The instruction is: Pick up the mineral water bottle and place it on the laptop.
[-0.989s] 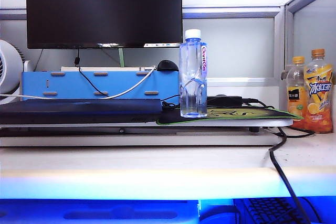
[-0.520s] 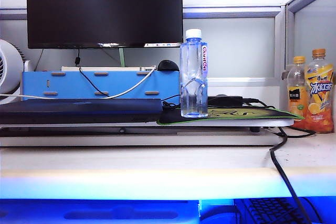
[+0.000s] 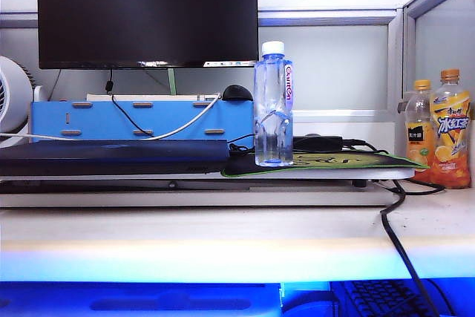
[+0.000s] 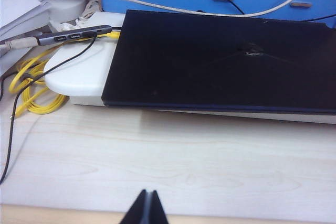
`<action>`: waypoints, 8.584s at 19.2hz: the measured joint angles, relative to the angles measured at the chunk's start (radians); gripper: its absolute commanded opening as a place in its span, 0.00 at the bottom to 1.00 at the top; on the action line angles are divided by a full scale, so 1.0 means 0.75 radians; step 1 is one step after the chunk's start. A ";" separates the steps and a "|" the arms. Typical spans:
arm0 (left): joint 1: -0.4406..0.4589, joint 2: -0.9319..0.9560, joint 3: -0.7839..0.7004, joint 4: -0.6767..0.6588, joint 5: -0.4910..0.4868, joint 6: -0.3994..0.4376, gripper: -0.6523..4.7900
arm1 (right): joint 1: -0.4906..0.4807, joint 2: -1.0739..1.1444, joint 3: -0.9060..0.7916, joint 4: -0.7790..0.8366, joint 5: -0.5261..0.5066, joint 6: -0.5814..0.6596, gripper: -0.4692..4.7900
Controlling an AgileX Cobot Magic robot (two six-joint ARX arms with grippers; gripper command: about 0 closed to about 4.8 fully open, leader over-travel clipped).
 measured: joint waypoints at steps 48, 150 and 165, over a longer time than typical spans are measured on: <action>0.000 -0.001 0.000 0.000 -0.001 0.000 0.12 | 0.627 1.843 1.042 0.415 0.467 -0.564 1.00; 0.001 0.000 0.000 0.000 -0.001 0.000 0.12 | 0.162 -0.446 -0.136 -0.273 0.564 -0.465 0.09; 0.001 0.000 0.000 0.000 0.000 0.000 0.12 | 0.130 -0.504 -0.368 -0.343 0.585 -0.459 0.09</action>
